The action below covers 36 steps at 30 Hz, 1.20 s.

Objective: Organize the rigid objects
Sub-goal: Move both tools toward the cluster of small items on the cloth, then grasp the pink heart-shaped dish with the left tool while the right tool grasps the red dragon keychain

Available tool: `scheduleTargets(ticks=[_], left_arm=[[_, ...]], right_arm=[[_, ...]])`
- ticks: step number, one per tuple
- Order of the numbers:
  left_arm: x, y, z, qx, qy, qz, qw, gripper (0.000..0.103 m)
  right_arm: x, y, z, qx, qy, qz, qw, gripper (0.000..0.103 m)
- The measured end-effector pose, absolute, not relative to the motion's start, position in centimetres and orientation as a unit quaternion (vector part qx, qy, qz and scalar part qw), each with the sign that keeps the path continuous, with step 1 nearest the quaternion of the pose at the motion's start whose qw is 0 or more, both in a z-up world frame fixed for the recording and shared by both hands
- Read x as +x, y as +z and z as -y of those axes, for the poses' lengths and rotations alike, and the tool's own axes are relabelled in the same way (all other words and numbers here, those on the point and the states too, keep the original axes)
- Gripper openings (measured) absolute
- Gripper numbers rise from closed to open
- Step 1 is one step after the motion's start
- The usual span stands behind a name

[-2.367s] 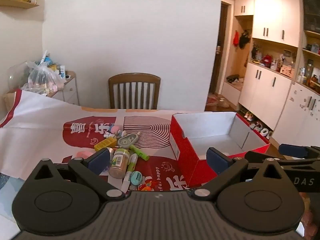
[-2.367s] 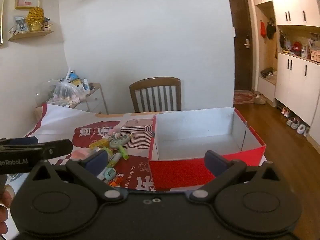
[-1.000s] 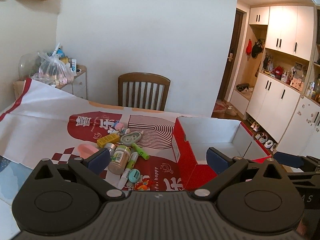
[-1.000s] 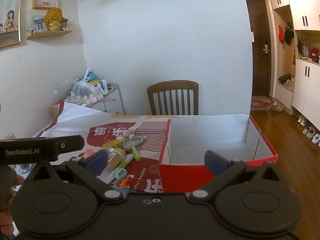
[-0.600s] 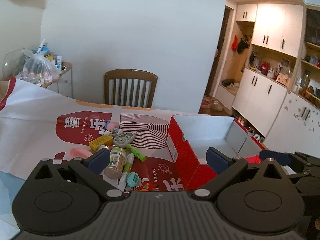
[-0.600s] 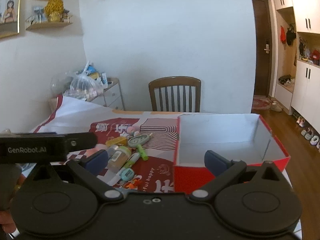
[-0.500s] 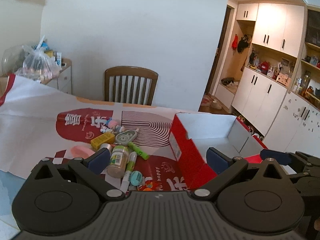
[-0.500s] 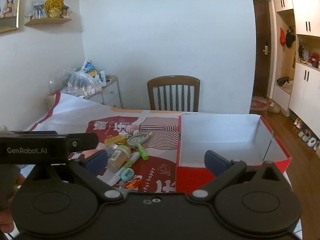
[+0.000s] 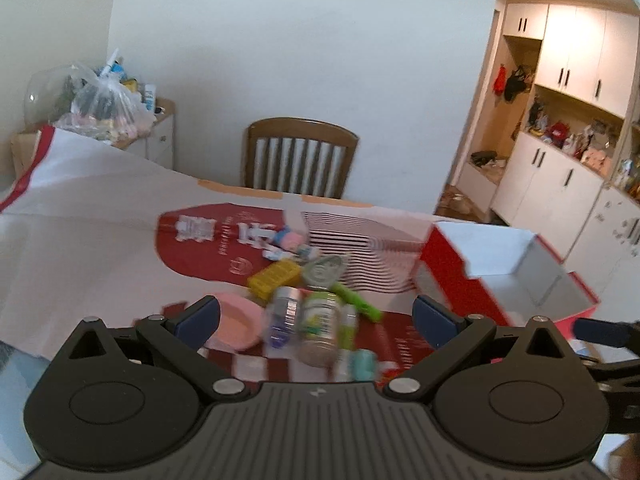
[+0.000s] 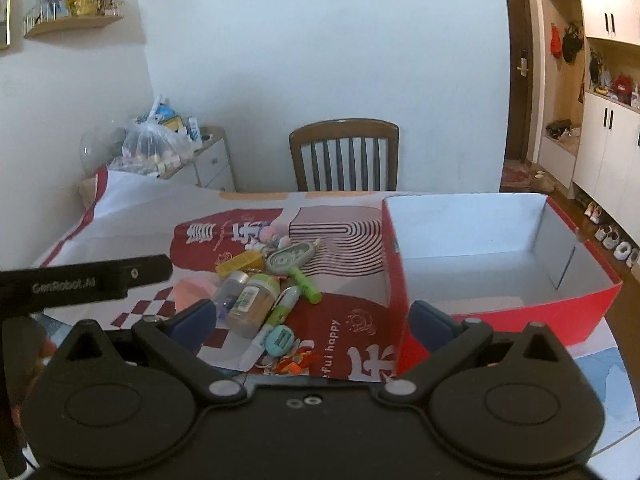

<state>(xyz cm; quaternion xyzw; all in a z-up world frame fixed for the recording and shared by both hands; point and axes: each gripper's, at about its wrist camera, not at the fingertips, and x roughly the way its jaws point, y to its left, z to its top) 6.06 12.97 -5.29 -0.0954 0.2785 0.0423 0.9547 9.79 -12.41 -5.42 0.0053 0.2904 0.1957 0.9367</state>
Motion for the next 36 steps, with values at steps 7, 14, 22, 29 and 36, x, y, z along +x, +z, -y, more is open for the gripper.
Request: scheduleTargets(ticks=[7,14,22,29,36], left_arm=[[8.5,-9.0,-15.7,-0.053,0.063,-0.301,0.950,0.103],[10.9,-12.6,-18.2,-0.042,0.080,-0.337,0.937,0.103],[13.3,-15.4,-19.2,-0.010,0.087,-0.350,0.933,0.103],[15.0,-17.2,-18.9,0.025,0.078,-0.353,0.932,0.103],[15.4,-18.5,-18.2,0.085,0.061,-0.341,0.934,0.102]], right_arm=[[11.3,-8.1,10.0,-0.016,0.195,-0.323,0.926,0.100],[13.6,-10.6,8.1,-0.049,0.197,-0.346,0.916,0.091],[15.8,-14.3,6.3,-0.096,0.194,-0.386,0.897,0.080],[16.0,-15.9,5.4,-0.121,0.207,-0.402,0.884,0.075],[16.5,-16.4,4.5,-0.138,0.217,-0.403,0.878,0.072]])
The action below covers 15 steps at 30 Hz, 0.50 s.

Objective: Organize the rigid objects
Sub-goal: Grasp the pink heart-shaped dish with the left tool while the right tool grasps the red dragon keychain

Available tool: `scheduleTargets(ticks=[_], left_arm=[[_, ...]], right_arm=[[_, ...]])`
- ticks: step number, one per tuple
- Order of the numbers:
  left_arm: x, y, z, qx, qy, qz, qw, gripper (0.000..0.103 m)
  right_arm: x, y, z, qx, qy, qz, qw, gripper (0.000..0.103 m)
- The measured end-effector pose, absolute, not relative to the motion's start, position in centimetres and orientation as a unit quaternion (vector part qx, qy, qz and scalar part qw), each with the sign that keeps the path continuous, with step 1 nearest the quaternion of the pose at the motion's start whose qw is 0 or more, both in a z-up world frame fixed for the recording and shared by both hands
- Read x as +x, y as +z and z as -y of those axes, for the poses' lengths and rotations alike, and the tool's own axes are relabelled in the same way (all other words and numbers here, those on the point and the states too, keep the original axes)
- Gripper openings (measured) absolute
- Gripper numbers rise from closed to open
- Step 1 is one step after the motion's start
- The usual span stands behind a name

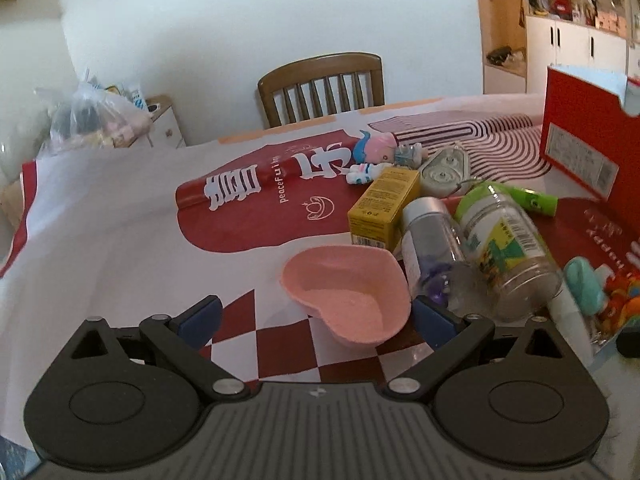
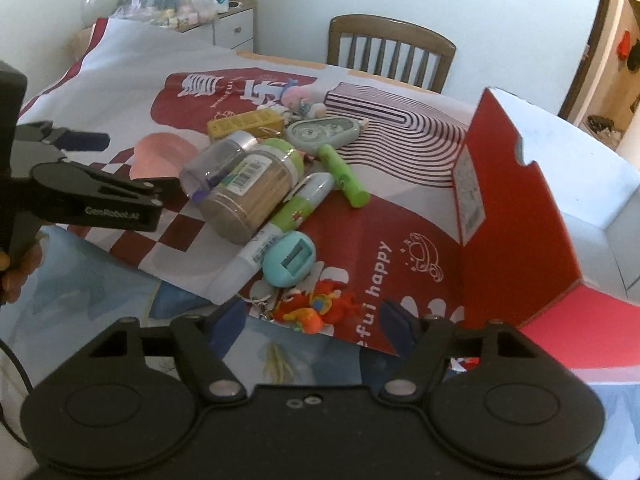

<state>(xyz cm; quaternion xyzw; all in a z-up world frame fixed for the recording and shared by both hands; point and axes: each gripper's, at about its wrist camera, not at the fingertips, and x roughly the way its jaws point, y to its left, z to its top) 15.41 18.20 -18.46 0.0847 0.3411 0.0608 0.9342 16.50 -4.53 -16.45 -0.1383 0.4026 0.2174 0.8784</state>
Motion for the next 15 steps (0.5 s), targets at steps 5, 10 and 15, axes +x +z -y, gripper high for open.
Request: scheduleTargets(ticks=[5,10,15], left_arm=[[16.1,-18.8,-18.4,0.099,0.061,-0.332,0.936,0.101],[16.7,-19.3,-17.9,0.131,0.048,-0.319,0.937,0.100],[17.1,-19.5,-17.5,0.143,0.038,-0.317,0.937,0.084]], right_arm=[[16.9,-17.0,4.0,-0.146,0.219,-0.404,0.876,0.067],[17.0,-17.5,3.6,-0.156,0.221,-0.405,0.873,0.065],[17.4,-17.7,3.7,-0.153,0.220,-0.406,0.874,0.059]])
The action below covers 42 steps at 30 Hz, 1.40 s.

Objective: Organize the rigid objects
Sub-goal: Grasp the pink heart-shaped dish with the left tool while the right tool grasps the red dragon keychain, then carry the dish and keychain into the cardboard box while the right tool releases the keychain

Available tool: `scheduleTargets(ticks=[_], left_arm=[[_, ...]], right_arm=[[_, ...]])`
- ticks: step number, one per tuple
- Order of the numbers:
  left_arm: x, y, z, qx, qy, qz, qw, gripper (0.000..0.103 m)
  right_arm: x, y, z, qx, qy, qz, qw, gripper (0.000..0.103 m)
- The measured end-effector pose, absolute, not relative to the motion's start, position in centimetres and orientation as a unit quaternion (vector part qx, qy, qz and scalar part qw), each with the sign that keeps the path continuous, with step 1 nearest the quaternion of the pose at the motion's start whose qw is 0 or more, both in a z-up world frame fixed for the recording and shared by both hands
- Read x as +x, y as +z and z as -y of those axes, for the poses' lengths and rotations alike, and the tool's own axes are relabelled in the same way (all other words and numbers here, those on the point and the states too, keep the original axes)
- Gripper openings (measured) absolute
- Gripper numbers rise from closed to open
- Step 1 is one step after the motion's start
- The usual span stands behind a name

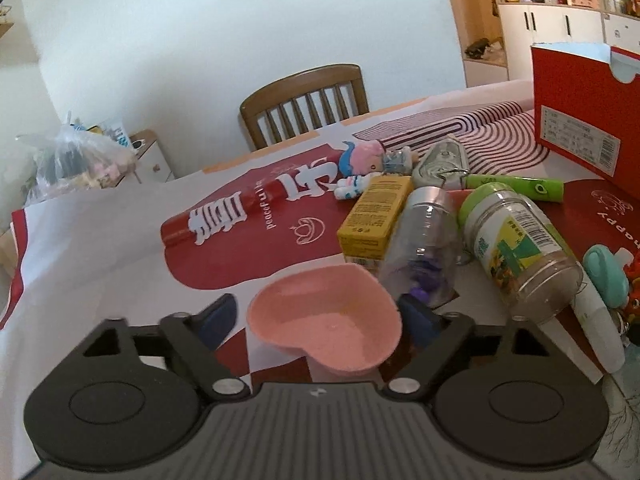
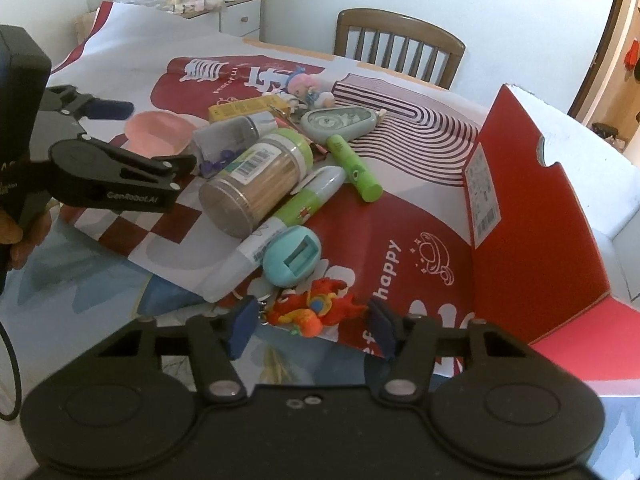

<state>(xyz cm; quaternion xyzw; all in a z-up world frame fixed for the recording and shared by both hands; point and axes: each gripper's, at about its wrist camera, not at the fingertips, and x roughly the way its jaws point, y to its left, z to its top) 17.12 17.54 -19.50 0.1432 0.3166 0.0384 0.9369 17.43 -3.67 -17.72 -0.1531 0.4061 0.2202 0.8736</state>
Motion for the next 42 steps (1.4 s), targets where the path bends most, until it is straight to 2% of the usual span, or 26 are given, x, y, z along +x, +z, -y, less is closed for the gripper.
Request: scheduleTargets(ticks=[1,3,5,22,32,42], left_arm=[[17.1,-19.5,-17.5,0.144,0.039,-0.316,0.937,0.084],[17.1,-19.5,-17.5,0.142,0.036,-0.316,0.937,0.076],[17.1,-19.5,-17.5,0.141,0.035,-0.317,0.937,0.076],[15.8,-17.4,-18.6,0.081,0.053,-0.340,0.935,0.076],[14.2,-13.1,-17.8,0.033,0.037,-0.347,0.936,0.076],[13.1,-7.8,-13.0,0.047,0.007,-0.334,0.941,0.076]], right_arm=[[17.5,-17.7,3.7,-0.153,0.221,-0.405,0.874,0.058],[17.5,-17.7,3.7,-0.153,0.222,-0.404,0.874,0.057],[17.5,-17.7,3.7,-0.154,0.219,-0.401,0.876,0.054],[16.0,-15.4,5.0,-0.131,0.213,-0.377,0.892,0.052],[14.9,-11.1,7.5,-0.081,0.218,-0.353,0.906,0.052],[15.5,-6.6,10.6,-0.073,0.232,-0.324,0.914,0.052]])
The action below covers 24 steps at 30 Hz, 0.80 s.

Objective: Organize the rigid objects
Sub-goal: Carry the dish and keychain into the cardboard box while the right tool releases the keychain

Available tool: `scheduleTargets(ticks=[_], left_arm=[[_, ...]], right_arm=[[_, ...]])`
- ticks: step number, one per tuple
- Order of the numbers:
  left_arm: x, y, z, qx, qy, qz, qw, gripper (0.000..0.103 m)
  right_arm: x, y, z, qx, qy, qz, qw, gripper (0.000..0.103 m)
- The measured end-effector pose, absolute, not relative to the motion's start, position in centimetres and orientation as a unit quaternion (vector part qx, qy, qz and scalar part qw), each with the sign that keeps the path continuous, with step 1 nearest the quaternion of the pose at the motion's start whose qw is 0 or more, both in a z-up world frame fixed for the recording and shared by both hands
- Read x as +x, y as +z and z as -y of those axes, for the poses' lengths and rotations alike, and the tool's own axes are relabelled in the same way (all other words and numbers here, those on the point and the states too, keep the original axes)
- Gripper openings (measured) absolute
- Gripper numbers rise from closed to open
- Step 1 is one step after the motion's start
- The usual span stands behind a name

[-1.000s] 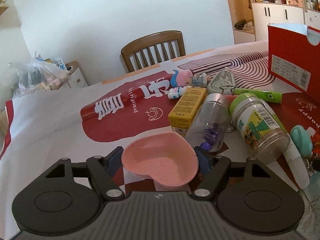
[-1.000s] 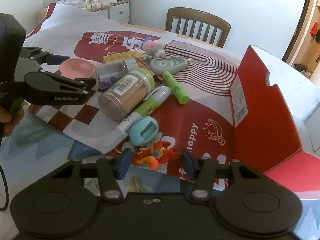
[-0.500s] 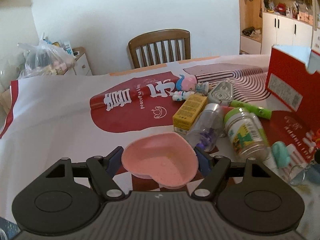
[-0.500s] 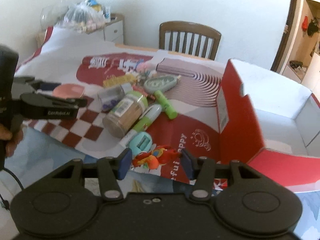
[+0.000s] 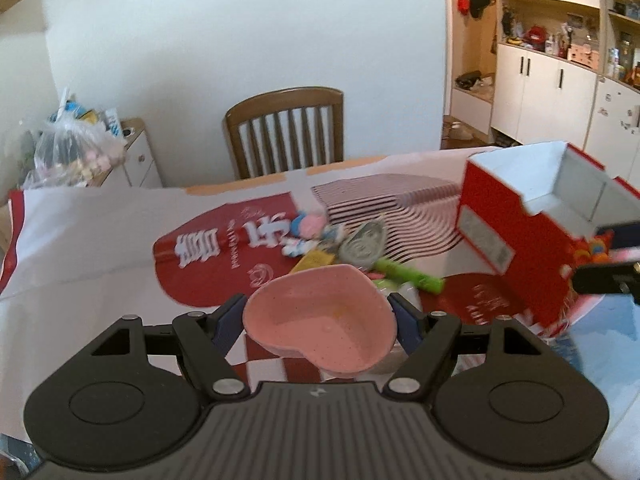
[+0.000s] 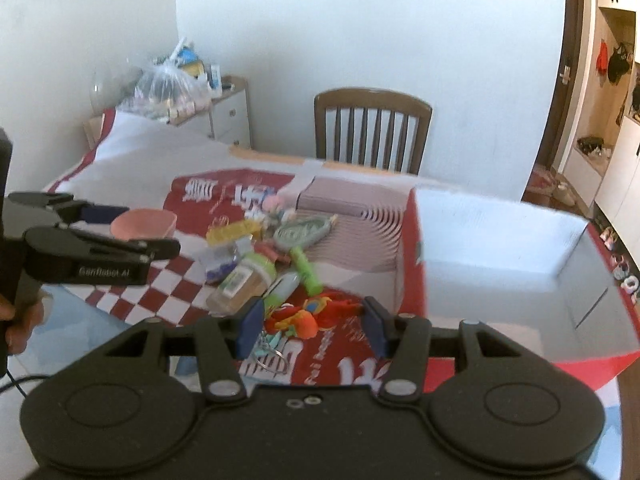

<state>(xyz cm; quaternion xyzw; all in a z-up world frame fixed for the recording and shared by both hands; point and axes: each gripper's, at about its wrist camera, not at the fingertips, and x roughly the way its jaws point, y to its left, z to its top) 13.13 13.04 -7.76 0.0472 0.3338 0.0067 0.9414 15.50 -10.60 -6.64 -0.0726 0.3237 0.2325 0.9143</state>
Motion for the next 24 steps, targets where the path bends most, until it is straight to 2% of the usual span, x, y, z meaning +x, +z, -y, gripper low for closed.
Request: scheduleTargets(ticks=[10,24], left_arm=[[14.5,-4.0,-6.4,0.058,-0.030,-0.315,0.947,0.076],[19.4,-2.4,4.3,0.077,-0.071,-0.312,0.944,0.076]], right_arm=[[17.8,-3.7,15.9,-0.063,0.227,-0.296,0.926,0.052],[21.4,-4.1,24.7,-0.062,0.205,-0.297,0.930,0.052]])
